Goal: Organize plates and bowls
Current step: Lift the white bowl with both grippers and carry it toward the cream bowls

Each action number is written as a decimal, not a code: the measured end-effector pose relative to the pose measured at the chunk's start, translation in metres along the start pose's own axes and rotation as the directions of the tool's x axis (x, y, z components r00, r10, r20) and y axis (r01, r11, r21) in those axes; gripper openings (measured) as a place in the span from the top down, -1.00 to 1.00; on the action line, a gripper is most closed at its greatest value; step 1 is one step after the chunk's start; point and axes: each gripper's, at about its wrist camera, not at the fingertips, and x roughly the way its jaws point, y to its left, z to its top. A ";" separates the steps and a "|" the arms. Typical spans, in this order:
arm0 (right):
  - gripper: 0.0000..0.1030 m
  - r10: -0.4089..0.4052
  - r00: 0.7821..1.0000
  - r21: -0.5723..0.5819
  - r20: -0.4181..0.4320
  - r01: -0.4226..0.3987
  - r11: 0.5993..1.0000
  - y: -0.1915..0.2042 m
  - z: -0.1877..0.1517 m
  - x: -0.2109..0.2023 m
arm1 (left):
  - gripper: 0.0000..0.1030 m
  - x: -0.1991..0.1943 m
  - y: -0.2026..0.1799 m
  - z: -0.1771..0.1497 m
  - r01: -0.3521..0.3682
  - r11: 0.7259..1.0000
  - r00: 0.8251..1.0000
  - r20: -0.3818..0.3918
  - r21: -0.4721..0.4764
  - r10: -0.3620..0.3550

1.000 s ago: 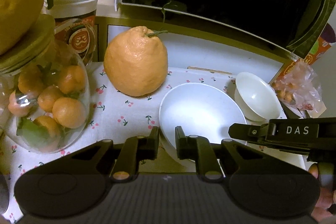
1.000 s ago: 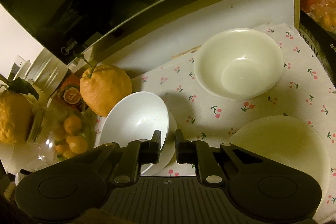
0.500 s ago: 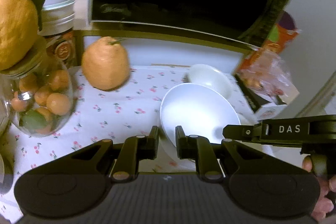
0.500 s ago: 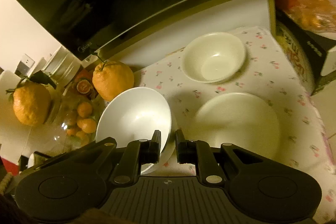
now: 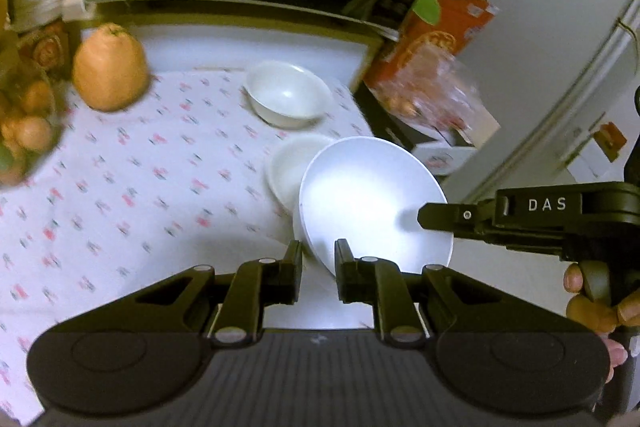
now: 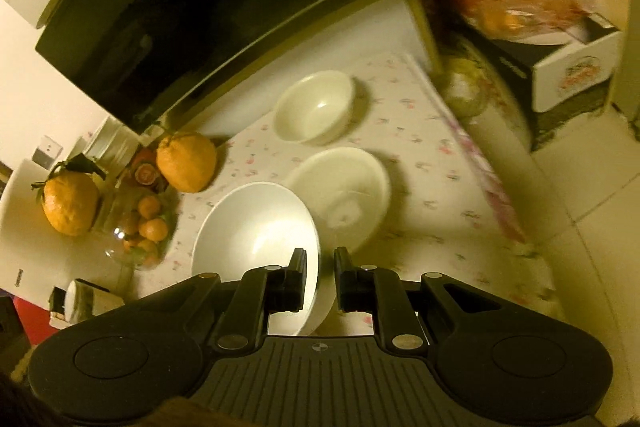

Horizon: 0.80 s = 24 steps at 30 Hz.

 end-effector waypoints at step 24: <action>0.70 -0.120 0.991 0.053 -0.056 0.123 0.991 -0.071 -0.022 -0.006 | 0.67 0.040 -0.054 -0.043 0.034 0.998 0.985 -0.173 0.059 -0.024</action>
